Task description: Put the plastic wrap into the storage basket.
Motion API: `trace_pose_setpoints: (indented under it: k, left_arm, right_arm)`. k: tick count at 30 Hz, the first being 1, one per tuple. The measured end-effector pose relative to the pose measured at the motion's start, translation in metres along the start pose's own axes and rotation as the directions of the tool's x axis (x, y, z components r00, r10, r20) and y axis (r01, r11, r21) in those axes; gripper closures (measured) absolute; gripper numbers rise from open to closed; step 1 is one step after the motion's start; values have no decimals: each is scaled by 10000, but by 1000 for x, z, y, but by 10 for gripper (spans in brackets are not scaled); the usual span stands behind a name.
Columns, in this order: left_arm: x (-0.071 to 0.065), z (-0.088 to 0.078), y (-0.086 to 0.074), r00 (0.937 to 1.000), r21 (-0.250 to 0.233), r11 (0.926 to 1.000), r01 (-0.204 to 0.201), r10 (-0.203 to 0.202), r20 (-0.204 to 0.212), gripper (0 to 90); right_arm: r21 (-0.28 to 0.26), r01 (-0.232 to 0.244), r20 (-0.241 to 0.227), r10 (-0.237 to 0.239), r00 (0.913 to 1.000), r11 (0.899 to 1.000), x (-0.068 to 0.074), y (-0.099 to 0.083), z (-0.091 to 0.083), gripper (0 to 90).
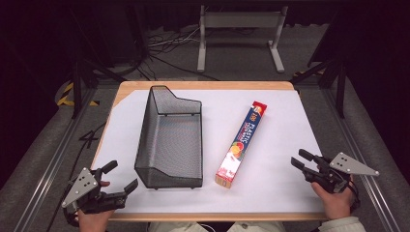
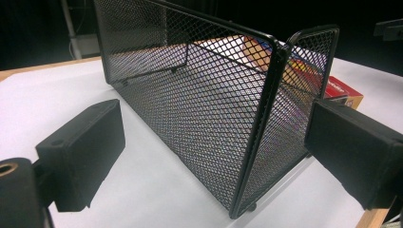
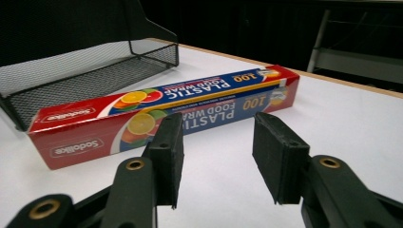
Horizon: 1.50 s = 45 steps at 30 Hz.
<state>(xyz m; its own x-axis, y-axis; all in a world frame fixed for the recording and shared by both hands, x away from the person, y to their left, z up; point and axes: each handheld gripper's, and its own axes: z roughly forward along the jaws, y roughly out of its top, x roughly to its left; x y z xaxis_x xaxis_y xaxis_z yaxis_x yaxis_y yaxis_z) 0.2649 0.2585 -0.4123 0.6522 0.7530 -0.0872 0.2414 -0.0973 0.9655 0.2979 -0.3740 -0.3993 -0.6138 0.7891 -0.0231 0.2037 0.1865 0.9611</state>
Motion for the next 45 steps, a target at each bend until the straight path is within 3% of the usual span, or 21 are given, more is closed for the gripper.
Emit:
trace_pose_setpoints:
  k: [4, 10, 13, 17, 21, 22, 25, 31, 42, 45]
  left_arm:
    - [-2, 1, 1, 10000, 7, 10000, -38, 38, 47, 77]
    - [-1, 2, 0, 9999, 80, 9999, -112, 111, 85, 86]
    - [-1, 1, 0, 9999, 44, 10000, 36, -36, 113, 87]
    - [-1, 0, -1, 9999, 39, 9999, 98, -98, 114, 90]
    - [-2, -1, -1, 9999, 108, 9999, 82, -83, 95, 95]
    - [-2, -1, -1, 9999, 130, 9999, 99, -101, 112, 97]
    - [-2, 0, -1, 9999, 222, 9997, 38, -41, 137, 106]
    - [-4, 1, -1, 9999, 303, 9995, -97, 93, 128, 112]
    - [-4, 1, -1, 9998, 305, 9994, -132, 128, 134, 112]
    - [-3, 1, -1, 9998, 358, 9993, -118, 111, 189, 112]
  right_arm:
    - [79, 120, -248, -118, 9996, 9999, 4, 2, 2, 539]
    - [81, 58, -205, -57, 9998, 10000, 3, 5, 1, 549]
    - [146, 172, -294, -168, 9994, 9997, 4, 9, 3, 567]
    - [419, 622, -631, -595, 9962, 9972, 11, 16, 2, 688]
    - [820, 704, -879, -632, 9941, 9941, 14, 25, 7, 861]
    - [941, 722, -1024, -625, 9928, 9929, 16, 28, 9, 900]
    - [1261, 636, -1509, -443, 9876, 9900, 20, 35, 15, 900]
    - [1498, 756, -1975, -451, 9793, 9858, 30, 51, 28, 900]
    - [1469, 1077, -2810, -629, 9576, 9833, 52, 74, 59, 900]
    - [1463, 1222, -3128, -713, 9471, 9817, 57, 79, 70, 900]
